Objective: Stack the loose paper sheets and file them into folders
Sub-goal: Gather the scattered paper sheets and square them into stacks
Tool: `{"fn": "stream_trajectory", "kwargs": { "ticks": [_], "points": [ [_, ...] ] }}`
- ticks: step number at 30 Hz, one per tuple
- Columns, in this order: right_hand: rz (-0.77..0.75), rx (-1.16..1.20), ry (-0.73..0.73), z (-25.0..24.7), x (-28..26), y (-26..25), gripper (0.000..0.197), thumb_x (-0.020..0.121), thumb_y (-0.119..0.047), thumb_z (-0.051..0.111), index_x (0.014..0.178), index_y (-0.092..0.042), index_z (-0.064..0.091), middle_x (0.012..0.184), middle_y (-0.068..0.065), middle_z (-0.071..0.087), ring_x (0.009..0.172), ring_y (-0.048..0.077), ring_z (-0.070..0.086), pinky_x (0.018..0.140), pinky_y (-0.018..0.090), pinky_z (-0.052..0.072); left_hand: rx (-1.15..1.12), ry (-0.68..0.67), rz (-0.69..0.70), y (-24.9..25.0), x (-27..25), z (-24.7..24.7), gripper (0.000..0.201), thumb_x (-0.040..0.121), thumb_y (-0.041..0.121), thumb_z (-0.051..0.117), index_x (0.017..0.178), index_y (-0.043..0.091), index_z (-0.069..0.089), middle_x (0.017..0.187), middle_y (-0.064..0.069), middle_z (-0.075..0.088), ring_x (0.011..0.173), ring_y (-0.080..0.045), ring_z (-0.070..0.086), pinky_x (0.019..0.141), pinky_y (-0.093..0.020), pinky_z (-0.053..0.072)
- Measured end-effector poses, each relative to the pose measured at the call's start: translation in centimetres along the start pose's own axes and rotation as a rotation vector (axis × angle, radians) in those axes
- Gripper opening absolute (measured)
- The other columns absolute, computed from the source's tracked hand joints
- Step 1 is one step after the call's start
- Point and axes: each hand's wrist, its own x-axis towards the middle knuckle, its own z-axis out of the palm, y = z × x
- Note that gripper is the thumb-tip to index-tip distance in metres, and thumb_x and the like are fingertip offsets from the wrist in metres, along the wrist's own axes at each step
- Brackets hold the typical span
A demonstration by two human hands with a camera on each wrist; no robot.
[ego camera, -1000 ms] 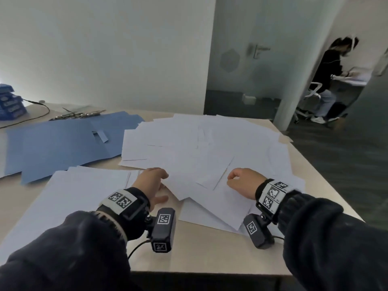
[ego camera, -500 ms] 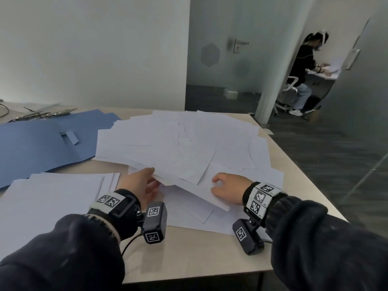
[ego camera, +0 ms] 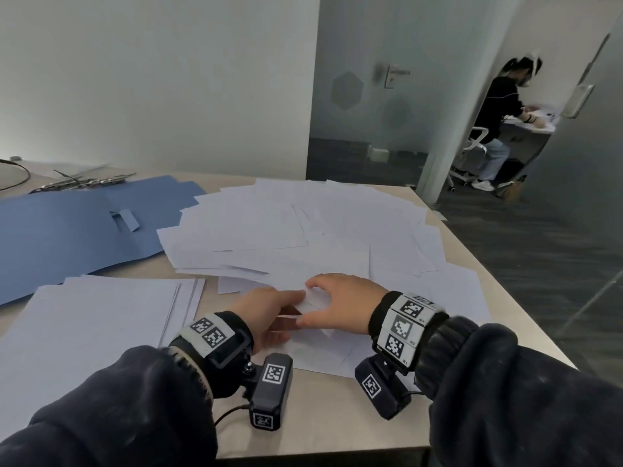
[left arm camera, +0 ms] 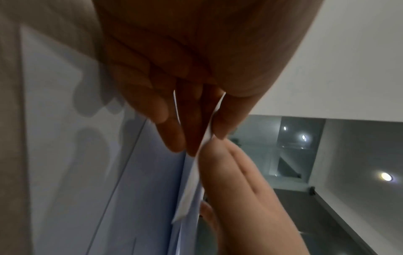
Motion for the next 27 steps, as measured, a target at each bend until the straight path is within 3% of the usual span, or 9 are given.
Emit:
{"fn": "stream_trajectory", "kwargs": {
  "ticks": [4,6,8,11,16,19,21,24,27],
  "points": [
    [0.042,-0.079,0.021,0.9,0.6,-0.2,0.044,0.091,-0.042,0.052,0.135,-0.035,0.051,0.131,-0.004,0.06,0.119,0.022,0.057,0.099,0.037,0.046,-0.042,-0.036,-0.019,-0.1,-0.5,-0.1,0.026,0.098,0.036,0.062,0.108,0.013,0.069,0.099,-0.002,0.078,0.086,-0.02,0.074,0.062,-0.03,0.053],
    [0.063,-0.102,0.005,1.2,0.7,0.5,0.019,0.092,-0.026,0.047,0.104,-0.034,0.059,0.106,-0.004,0.065,0.1,0.023,0.059,0.084,0.033,0.047,-0.128,0.036,-0.038,-0.1,-0.3,-1.1,0.031,0.101,0.037,0.058,0.115,0.01,0.065,0.11,-0.008,0.075,0.095,-0.024,0.073,0.068,-0.035,0.056],
    [0.067,-0.134,0.013,1.4,0.9,1.1,0.021,0.094,-0.018,0.042,0.078,-0.027,0.052,0.085,-0.004,0.059,0.087,0.024,0.057,0.072,0.031,0.042,-0.219,0.103,-0.035,-0.1,-0.1,-2.4,0.03,0.102,0.036,0.056,0.115,0.008,0.06,0.113,-0.014,0.073,0.098,-0.03,0.072,0.069,-0.039,0.057],
    [0.07,-0.087,0.035,1.3,1.1,1.5,0.034,0.099,-0.017,0.039,0.067,-0.026,0.047,0.075,-0.006,0.052,0.082,0.023,0.053,0.073,0.03,0.041,-0.298,0.163,-0.005,0.0,0.1,-4.1,0.028,0.104,0.035,0.051,0.108,0.009,0.06,0.107,-0.017,0.074,0.095,-0.033,0.073,0.068,-0.04,0.056],
    [0.099,-0.004,0.061,1.3,1.2,1.8,0.029,0.097,-0.019,0.039,0.071,-0.022,0.05,0.075,-0.002,0.057,0.081,0.025,0.058,0.07,0.03,0.045,-0.282,0.236,0.052,0.3,0.8,-5.8,0.025,0.107,0.02,0.038,0.115,0.009,0.059,0.095,-0.014,0.076,0.078,-0.027,0.076,0.062,-0.037,0.057],
    [0.141,-0.038,0.035,1.5,1.2,1.6,0.03,0.096,-0.026,0.041,0.112,-0.031,0.065,0.116,-0.004,0.066,0.109,0.023,0.061,0.092,0.03,0.049,-0.258,0.224,0.063,0.2,0.7,-5.5,0.019,0.104,0.014,0.046,0.114,0.011,0.062,0.1,-0.012,0.077,0.084,-0.025,0.077,0.06,-0.035,0.058],
    [0.15,-0.097,0.038,1.5,1.4,1.2,0.041,0.095,-0.033,0.044,0.133,-0.035,0.057,0.134,-0.005,0.061,0.119,0.022,0.058,0.1,0.032,0.046,-0.222,0.178,0.074,-0.1,0.5,-5.0,0.018,0.099,0.008,0.055,0.114,0.012,0.064,0.107,-0.011,0.077,0.096,-0.027,0.075,0.065,-0.036,0.058],
    [0.126,-0.278,0.052,1.6,1.9,0.2,0.04,0.094,-0.039,0.044,0.132,-0.034,0.055,0.128,-0.002,0.063,0.113,0.024,0.06,0.089,0.033,0.047,-0.166,0.161,0.078,-0.6,0.5,-4.3,0.022,0.095,-0.001,0.056,0.111,0.012,0.064,0.111,-0.01,0.074,0.097,-0.026,0.074,0.063,-0.034,0.058],
    [0.094,-0.425,0.055,2.1,2.5,-0.9,0.033,0.094,-0.037,0.042,0.121,-0.024,0.056,0.112,0.002,0.065,0.099,0.027,0.062,0.076,0.033,0.044,-0.142,0.172,0.086,-0.6,0.8,-4.1,0.019,0.097,0.005,0.059,0.113,0.014,0.064,0.108,-0.009,0.075,0.09,-0.023,0.074,0.06,-0.032,0.058]
  ]
}}
